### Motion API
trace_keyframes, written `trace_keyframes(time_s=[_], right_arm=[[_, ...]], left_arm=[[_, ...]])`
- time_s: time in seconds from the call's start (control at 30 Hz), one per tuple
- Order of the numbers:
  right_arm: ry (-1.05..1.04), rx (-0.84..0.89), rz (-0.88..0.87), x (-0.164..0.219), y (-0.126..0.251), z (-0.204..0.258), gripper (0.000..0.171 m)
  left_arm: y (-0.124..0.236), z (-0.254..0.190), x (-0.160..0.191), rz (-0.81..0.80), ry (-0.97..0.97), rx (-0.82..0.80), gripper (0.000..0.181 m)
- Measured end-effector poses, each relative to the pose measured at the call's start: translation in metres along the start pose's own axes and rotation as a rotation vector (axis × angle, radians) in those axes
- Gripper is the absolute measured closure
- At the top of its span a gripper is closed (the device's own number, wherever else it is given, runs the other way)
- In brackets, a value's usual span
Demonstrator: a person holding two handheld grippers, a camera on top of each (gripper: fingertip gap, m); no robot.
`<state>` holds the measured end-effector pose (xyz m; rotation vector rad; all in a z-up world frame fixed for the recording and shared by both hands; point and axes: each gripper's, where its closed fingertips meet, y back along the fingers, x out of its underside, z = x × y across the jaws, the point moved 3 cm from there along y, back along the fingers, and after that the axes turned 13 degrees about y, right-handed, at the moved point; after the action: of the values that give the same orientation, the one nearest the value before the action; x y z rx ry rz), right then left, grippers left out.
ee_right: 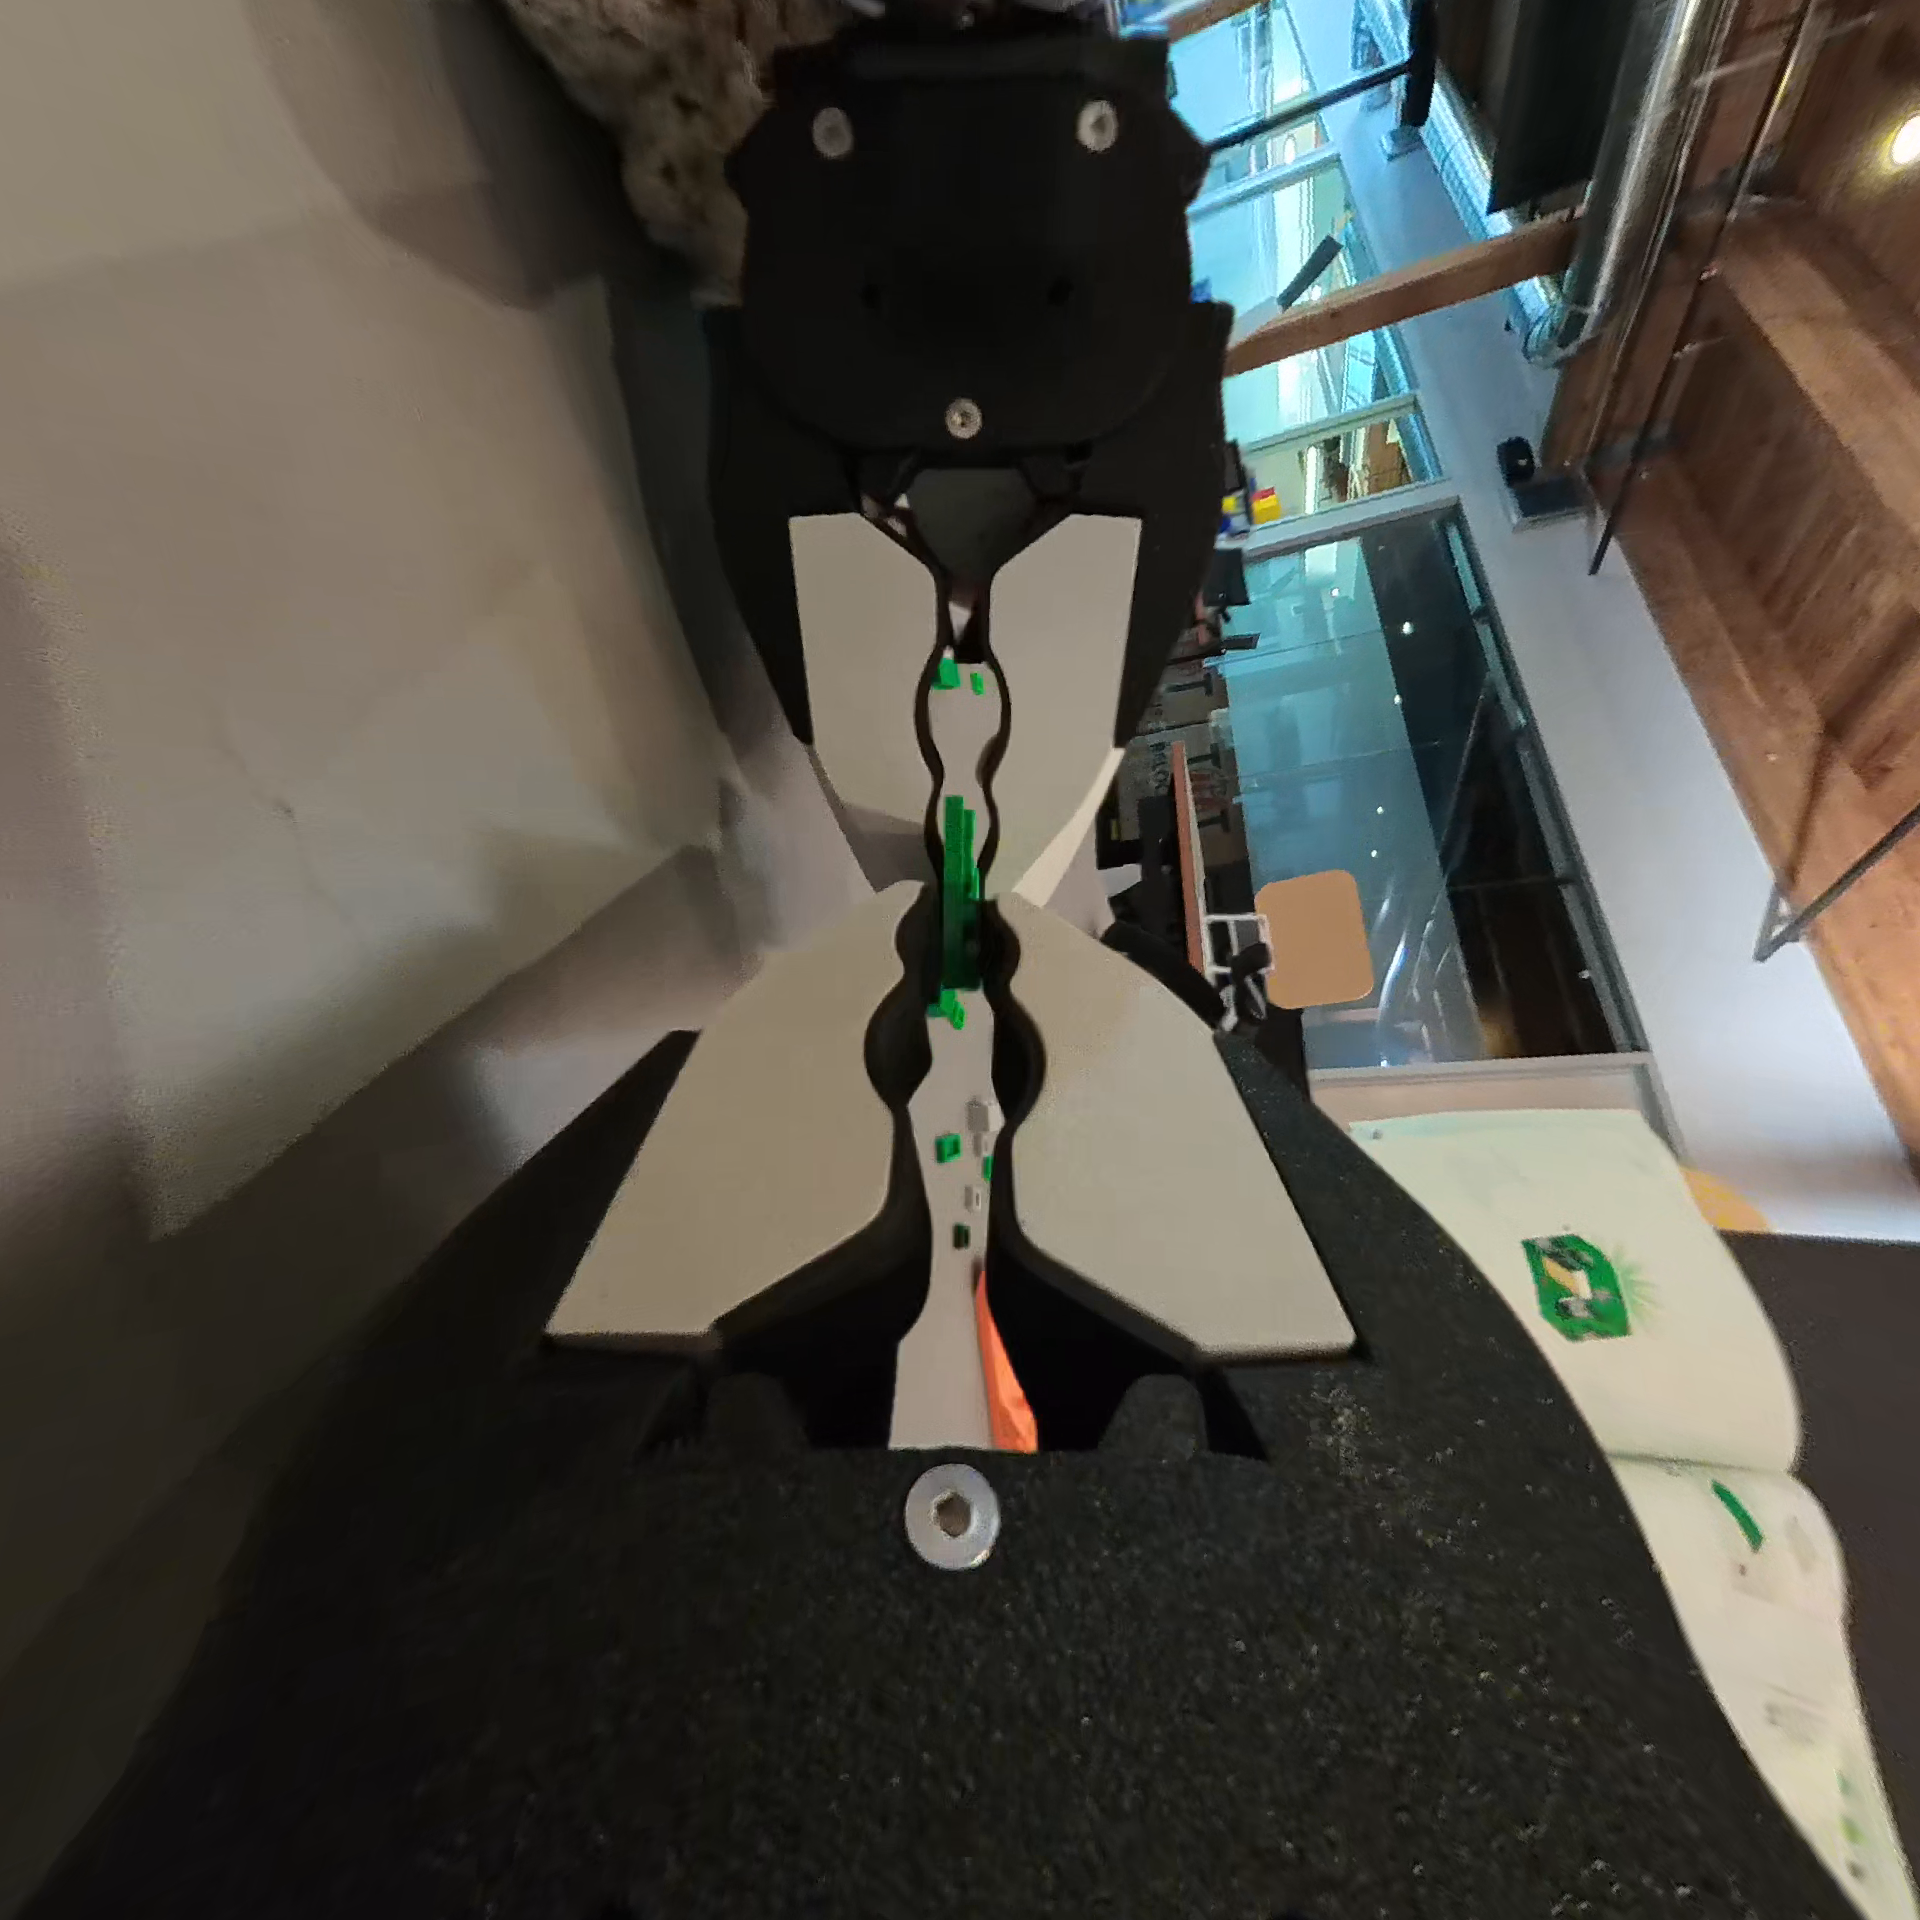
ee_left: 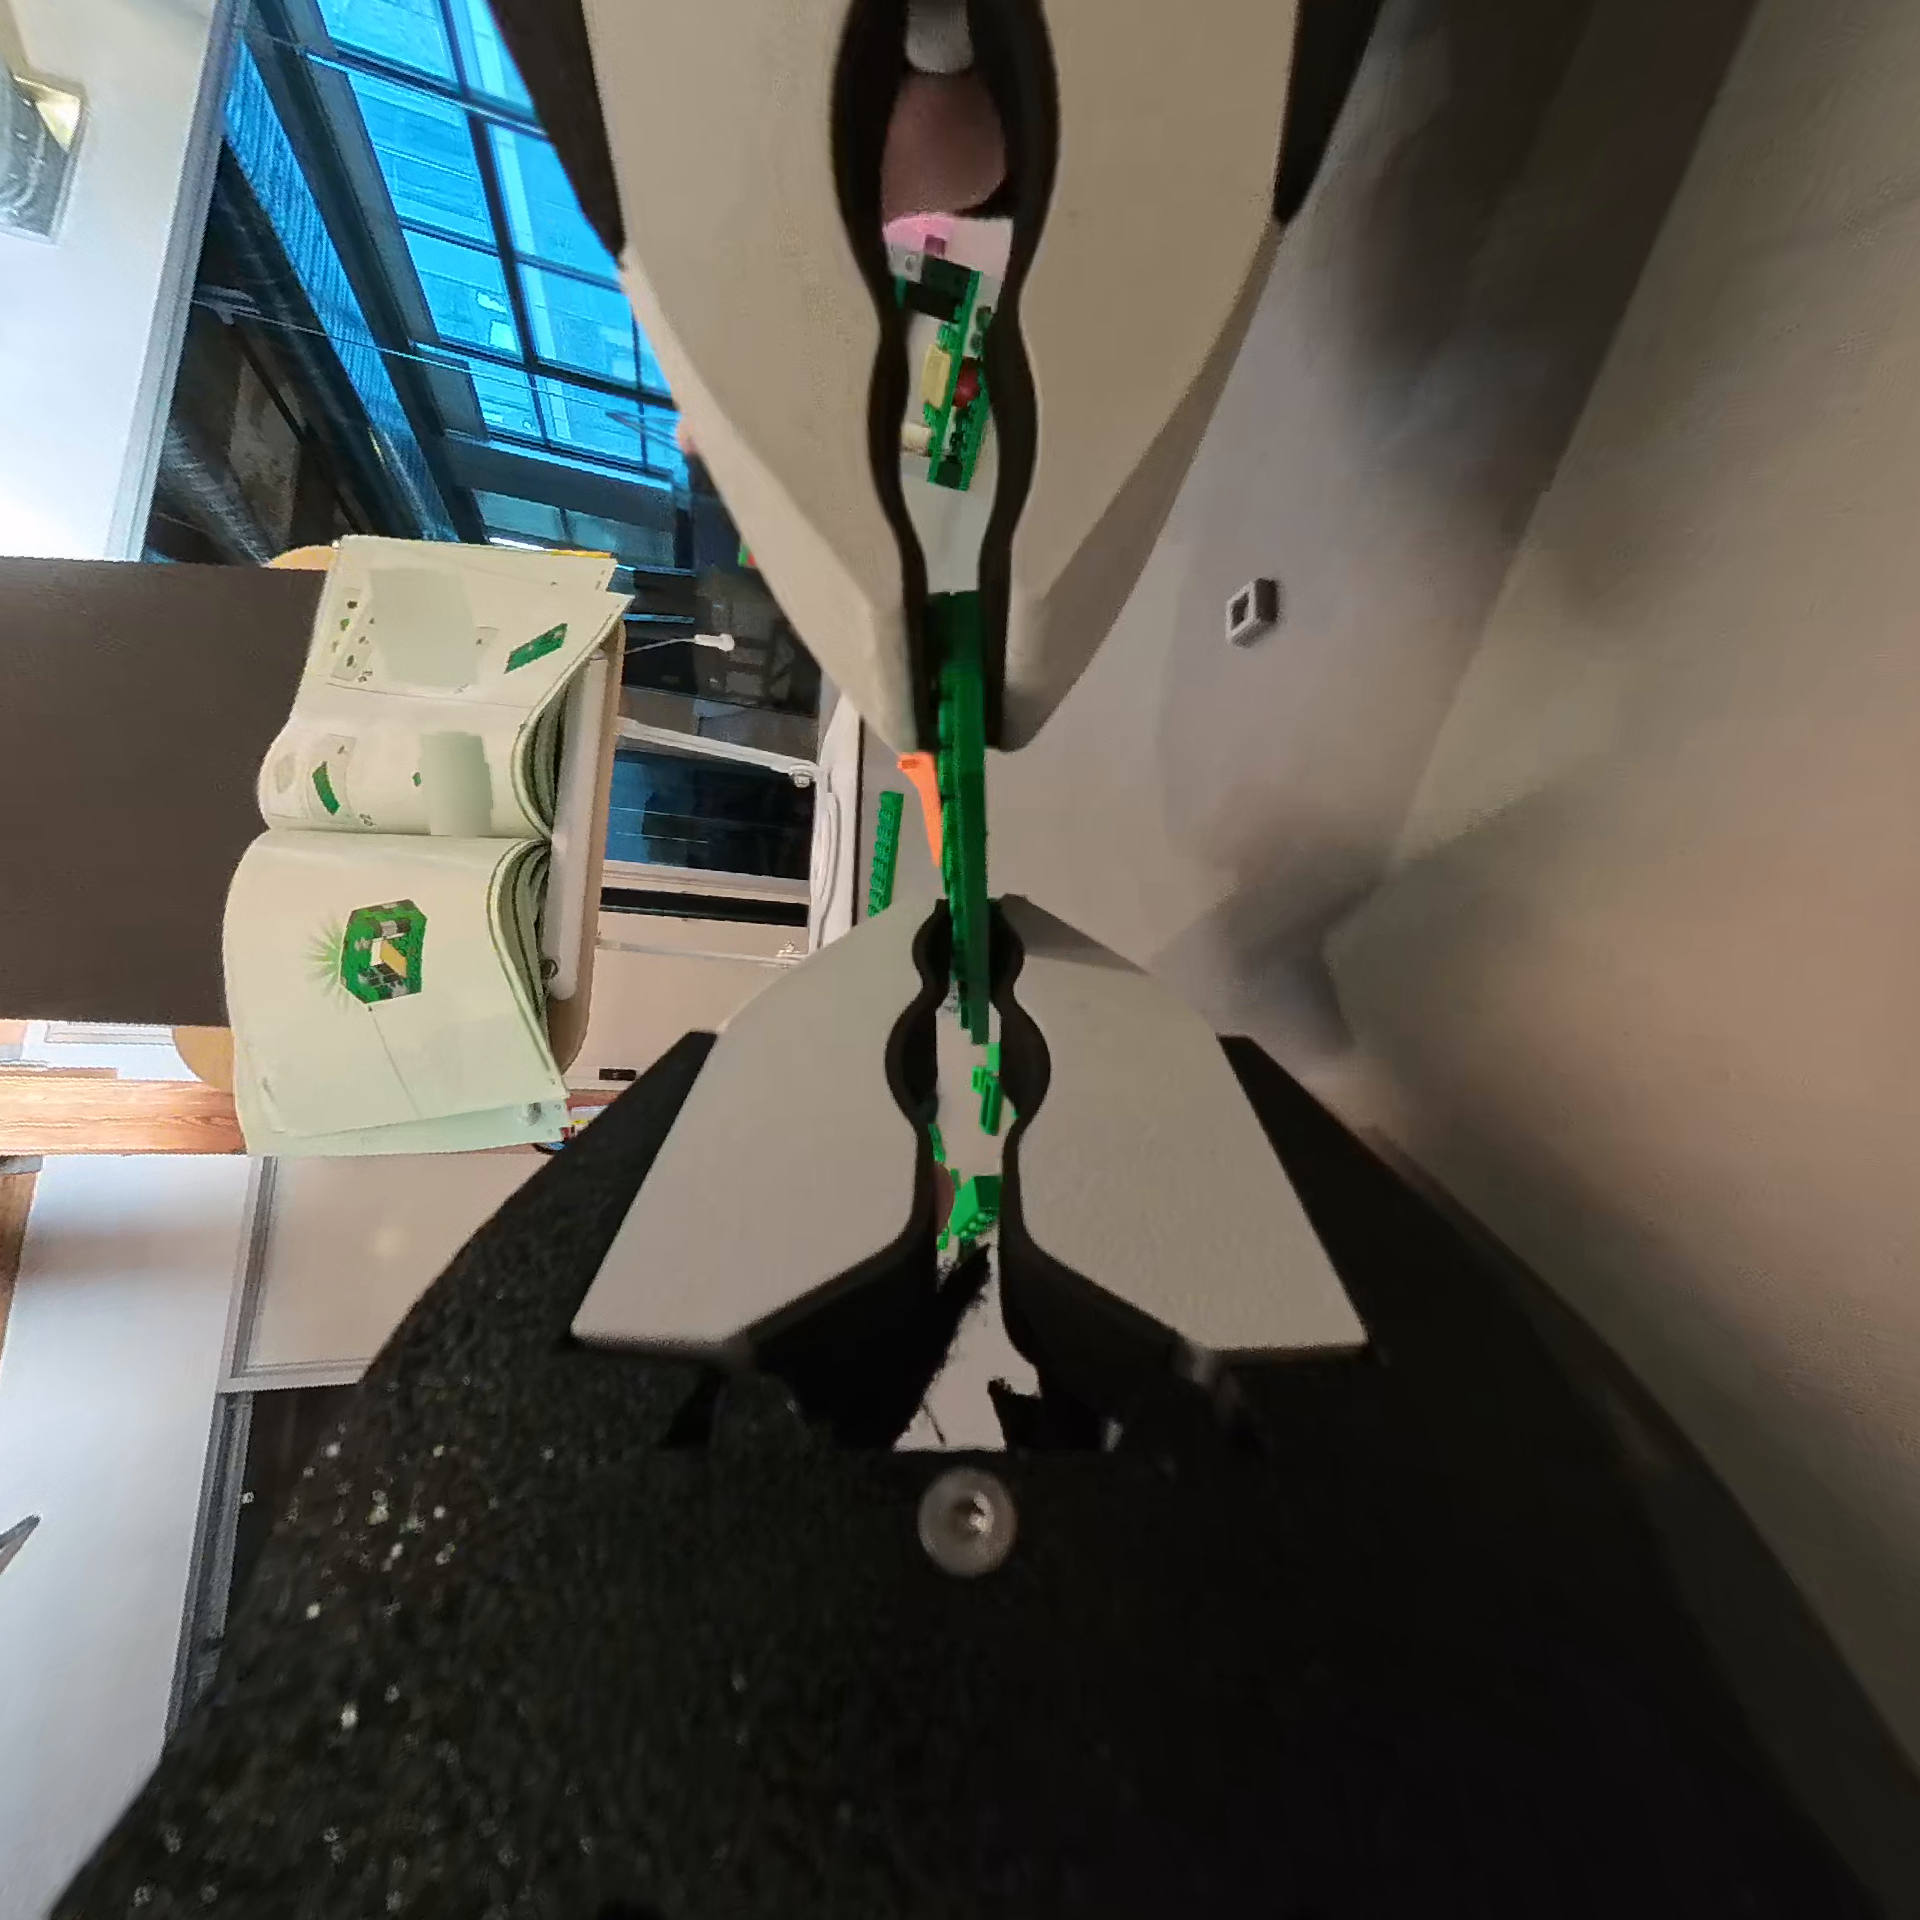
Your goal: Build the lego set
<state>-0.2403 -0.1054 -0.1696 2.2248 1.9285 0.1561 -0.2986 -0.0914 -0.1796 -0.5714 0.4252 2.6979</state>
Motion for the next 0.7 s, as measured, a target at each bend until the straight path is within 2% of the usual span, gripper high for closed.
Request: trace_keyframes(time_s=[0.1, 0.2, 0.3, 0.4, 0.53, 0.7], right_arm=[[-0.027, -0.032, -0.017, 0.002, 0.0, 0.001, 0.165], [-0.017, 0.033, 0.012, 0.008, 0.001, -0.003, 0.165], [0.062, 0.183, 0.048, 0.019, 0.004, -0.01, 0.165], [0.163, 0.304, 0.084, 0.03, 0.008, -0.015, 0.165], [0.289, 0.363, 0.109, 0.033, 0.009, -0.018, 0.165], [0.431, 0.408, 0.113, 0.024, 0.012, -0.02, 0.165]], left_arm=[[0.0, -0.002, 0.001, 0.0, -0.001, 0.009, 0.176], [-0.004, 0.003, 0.001, -0.013, 0.07, -0.034, 0.173], [-0.005, 0.007, 0.007, 0.011, 0.233, 0.006, 0.14], [-0.003, 0.013, 0.009, -0.013, 0.505, 0.084, 0.122], [0.001, 0.022, -0.004, -0.131, 0.941, 0.239, 0.114], [0.01, 0.048, -0.004, -0.29, 1.333, 0.281, 0.133]])
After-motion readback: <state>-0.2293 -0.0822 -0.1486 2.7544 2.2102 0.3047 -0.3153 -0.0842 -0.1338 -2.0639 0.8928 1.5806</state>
